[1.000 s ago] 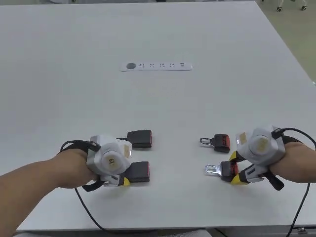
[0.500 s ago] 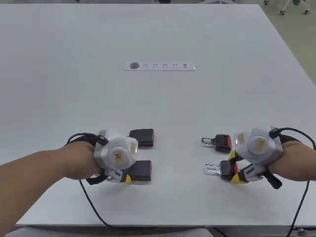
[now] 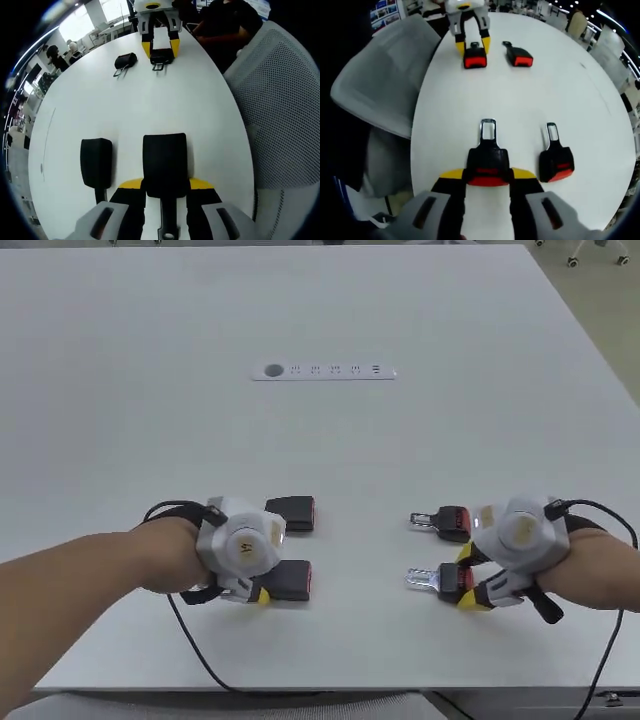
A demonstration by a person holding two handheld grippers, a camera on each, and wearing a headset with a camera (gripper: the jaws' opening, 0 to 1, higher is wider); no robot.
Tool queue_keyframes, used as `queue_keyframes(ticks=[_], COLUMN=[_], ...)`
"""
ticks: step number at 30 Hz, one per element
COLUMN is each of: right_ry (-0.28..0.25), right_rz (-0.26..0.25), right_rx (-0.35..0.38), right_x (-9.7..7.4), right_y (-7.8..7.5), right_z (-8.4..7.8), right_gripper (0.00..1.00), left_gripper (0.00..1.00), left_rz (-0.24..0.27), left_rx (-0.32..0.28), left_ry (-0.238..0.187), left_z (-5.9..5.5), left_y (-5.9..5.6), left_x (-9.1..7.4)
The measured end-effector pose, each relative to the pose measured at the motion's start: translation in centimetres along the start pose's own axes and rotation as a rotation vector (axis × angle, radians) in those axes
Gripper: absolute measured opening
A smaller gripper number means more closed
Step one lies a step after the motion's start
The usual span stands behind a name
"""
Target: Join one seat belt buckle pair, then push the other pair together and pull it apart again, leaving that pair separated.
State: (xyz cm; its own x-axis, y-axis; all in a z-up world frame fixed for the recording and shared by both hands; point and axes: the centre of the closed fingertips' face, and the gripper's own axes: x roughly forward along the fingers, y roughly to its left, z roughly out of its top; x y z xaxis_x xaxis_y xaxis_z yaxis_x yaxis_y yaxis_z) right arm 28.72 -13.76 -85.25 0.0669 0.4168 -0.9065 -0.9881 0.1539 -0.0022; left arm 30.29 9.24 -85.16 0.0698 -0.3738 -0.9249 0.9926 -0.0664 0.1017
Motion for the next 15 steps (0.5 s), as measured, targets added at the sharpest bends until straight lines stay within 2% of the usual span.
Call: queue_keyframes(ticks=[9, 15], right_ry=[-0.062, -0.084], right_rz=[-0.002, -0.002], right_rx=[0.007, 0.003], right_x=[1.3, 2.3], right_y=[1.0, 1.4], right_z=[3.2, 5.3], right_gripper=[0.33, 0.33], left_gripper=[0.32, 0.32], left_rz=[0.002, 0.001], left_rx=[0.006, 0.001], left_ry=[0.006, -0.001], left_z=[0.0, -0.1], left_y=[0.0, 0.0], left_x=[0.0, 0.0])
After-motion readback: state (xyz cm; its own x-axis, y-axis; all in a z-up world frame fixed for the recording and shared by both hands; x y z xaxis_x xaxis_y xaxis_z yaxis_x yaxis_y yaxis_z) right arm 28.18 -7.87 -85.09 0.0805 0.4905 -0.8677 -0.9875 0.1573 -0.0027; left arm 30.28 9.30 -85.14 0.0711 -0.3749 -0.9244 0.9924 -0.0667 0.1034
